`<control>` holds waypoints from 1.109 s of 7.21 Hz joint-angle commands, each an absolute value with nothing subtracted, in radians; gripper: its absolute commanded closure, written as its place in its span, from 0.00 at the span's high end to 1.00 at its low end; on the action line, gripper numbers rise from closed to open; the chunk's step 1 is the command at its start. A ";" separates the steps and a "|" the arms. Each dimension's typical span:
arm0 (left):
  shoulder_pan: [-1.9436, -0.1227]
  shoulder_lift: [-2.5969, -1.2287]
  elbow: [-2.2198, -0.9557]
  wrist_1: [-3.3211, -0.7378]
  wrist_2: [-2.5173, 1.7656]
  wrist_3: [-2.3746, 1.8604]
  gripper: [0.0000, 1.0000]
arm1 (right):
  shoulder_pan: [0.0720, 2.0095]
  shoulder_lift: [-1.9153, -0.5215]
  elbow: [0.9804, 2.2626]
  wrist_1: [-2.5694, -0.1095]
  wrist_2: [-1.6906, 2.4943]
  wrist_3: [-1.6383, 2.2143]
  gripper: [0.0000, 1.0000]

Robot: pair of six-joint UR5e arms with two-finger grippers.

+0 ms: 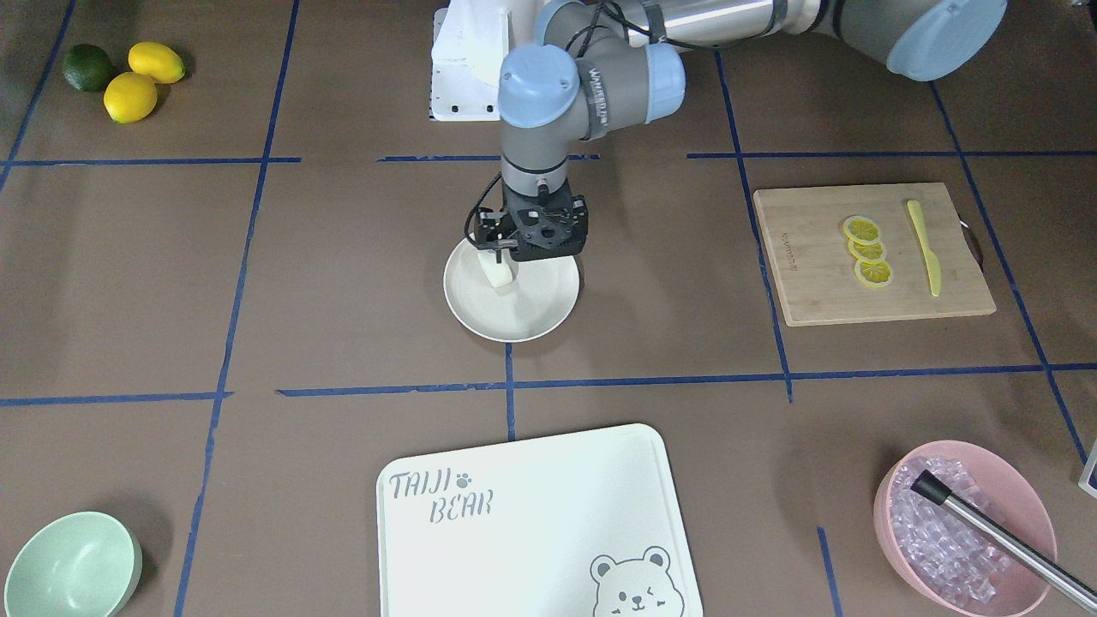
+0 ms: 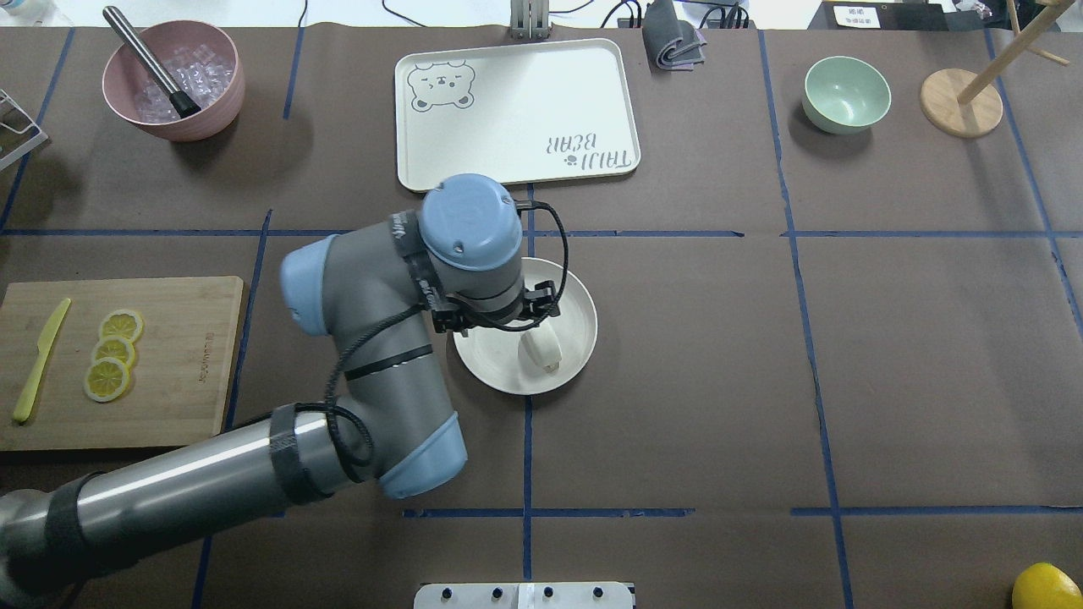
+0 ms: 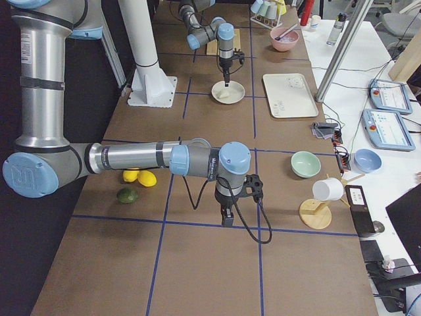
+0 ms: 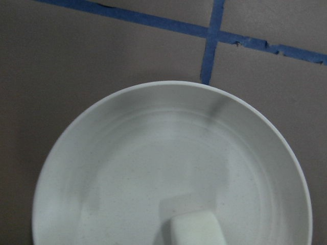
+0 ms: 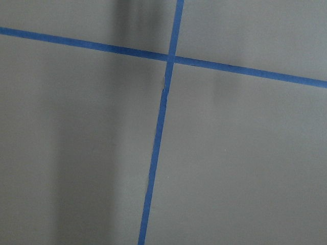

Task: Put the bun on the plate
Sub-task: 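Lower the bun onto the plate and open the left gripper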

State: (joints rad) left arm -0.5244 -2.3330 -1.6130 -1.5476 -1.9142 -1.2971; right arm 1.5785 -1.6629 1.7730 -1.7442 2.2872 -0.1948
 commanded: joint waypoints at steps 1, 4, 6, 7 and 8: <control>-0.653 -2.086 -1.889 -1.493 -2.058 -0.983 1.00 | 1.578 -1.663 1.773 -1.744 2.287 -0.195 1.00; -0.996 -1.704 -2.000 -1.486 -2.294 -0.400 1.00 | 1.578 -1.663 1.767 -1.744 2.286 -0.196 1.00; -1.249 -1.577 -1.916 -1.485 -2.310 -0.021 1.00 | 1.578 -1.663 1.767 -1.744 2.286 -0.196 1.00; -1.360 -1.568 -1.832 -1.489 -2.383 0.016 1.00 | 1.578 -1.663 1.767 -1.744 2.286 -0.196 1.00; -1.449 -1.530 -1.760 -1.503 -2.428 0.018 1.00 | 1.578 -1.664 1.767 -1.744 2.287 -0.196 1.00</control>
State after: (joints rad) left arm -1.3259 -1.5717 -1.8484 -1.4913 -2.3685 -0.0241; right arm 1.5785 -1.6632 1.7672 -1.7441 2.2860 -0.1964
